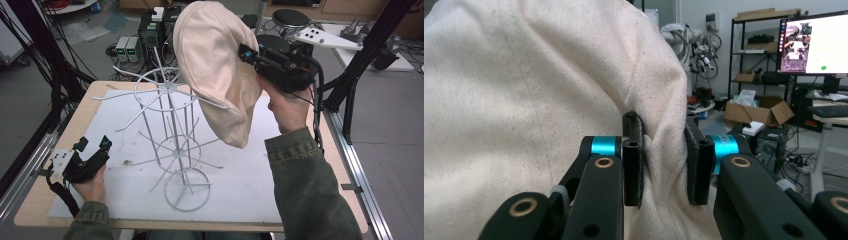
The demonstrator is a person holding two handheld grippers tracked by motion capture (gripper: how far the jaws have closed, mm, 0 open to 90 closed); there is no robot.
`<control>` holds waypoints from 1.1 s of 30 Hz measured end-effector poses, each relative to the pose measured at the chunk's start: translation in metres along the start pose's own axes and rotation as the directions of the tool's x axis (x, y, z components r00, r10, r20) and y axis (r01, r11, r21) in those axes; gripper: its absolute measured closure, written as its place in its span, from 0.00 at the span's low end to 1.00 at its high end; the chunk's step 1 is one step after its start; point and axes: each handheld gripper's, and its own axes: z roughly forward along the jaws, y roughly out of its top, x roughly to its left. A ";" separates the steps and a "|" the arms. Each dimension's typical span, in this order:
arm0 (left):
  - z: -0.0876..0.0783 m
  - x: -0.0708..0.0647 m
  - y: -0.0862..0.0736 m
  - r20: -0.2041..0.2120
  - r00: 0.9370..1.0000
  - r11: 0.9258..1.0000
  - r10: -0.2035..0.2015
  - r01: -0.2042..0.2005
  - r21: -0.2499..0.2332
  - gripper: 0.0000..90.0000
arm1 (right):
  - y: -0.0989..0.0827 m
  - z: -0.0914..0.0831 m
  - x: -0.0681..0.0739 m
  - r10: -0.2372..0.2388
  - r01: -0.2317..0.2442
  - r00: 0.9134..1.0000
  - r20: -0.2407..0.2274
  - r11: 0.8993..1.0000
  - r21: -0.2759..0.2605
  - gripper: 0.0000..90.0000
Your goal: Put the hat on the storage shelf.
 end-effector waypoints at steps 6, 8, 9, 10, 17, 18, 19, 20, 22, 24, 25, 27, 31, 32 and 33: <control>0.000 0.000 0.000 -0.002 1.000 1.000 0.002 -0.002 -0.002 0.28 | -0.008 0.002 -0.003 0.011 -0.010 1.000 -0.016 0.999 0.031 0.78; 0.000 0.000 0.000 -0.005 1.000 1.000 0.003 -0.003 -0.003 0.28 | -0.010 0.002 -0.004 0.021 -0.021 1.000 -0.021 0.999 0.027 0.77; -0.001 0.000 0.000 -0.005 1.000 1.000 0.002 -0.002 -0.002 0.28 | -0.011 0.002 -0.005 0.024 -0.023 0.999 -0.026 0.999 0.026 0.76; -0.001 0.000 0.000 -0.006 1.000 1.000 0.002 -0.002 -0.002 0.28 | -0.012 0.002 -0.006 0.024 -0.022 0.999 -0.033 0.999 0.031 0.75; -0.001 0.000 0.000 -0.004 1.000 1.000 0.003 -0.003 -0.002 0.28 | -0.018 -0.001 -0.009 0.011 -0.004 0.996 -0.090 0.997 0.078 0.75; -0.001 0.000 0.000 -0.004 1.000 1.000 0.003 -0.003 -0.001 0.28 | -0.019 -0.002 -0.009 0.011 -0.004 0.996 -0.090 0.997 0.077 0.75; -0.001 0.000 0.000 -0.005 1.000 1.000 0.003 -0.003 -0.002 0.28 | -0.020 -0.002 -0.010 0.013 -0.005 0.996 -0.091 0.997 0.078 0.74; -0.001 0.000 0.000 -0.006 1.000 1.000 0.003 -0.003 -0.004 0.28 | -0.021 -0.003 -0.011 0.012 -0.004 0.996 -0.091 0.997 0.078 0.73; -0.001 0.000 0.000 -0.006 1.000 1.000 0.004 -0.004 -0.004 0.28 | -0.022 -0.004 -0.012 0.017 -0.011 0.996 -0.088 0.997 0.074 0.69; -0.001 0.000 0.000 -0.006 1.000 1.000 0.003 -0.003 -0.004 0.28 | -0.023 -0.004 -0.013 0.021 -0.016 0.996 -0.081 0.998 0.066 0.62; -0.001 0.000 0.000 -0.005 1.000 1.000 0.003 -0.003 -0.003 0.28 | -0.023 -0.005 -0.013 0.023 -0.018 0.996 -0.082 0.998 0.061 0.58; -0.001 0.000 0.000 -0.005 1.000 1.000 0.002 -0.002 -0.003 0.28 | -0.023 -0.006 -0.014 0.028 -0.024 0.997 -0.077 0.998 0.051 0.49; -0.001 0.000 0.000 -0.004 1.000 1.000 0.002 -0.002 -0.003 0.28 | -0.020 -0.011 -0.015 0.021 -0.020 0.998 -0.059 1.000 0.015 0.44; -0.001 0.000 0.000 -0.005 1.000 1.000 0.003 -0.003 -0.004 0.28 | -0.020 -0.013 -0.015 0.020 -0.020 0.999 -0.050 1.000 0.002 0.42; -0.001 0.000 0.000 -0.005 1.000 1.000 0.002 -0.002 -0.004 0.28 | -0.019 -0.015 -0.015 0.022 -0.022 0.998 -0.051 1.000 -0.004 0.42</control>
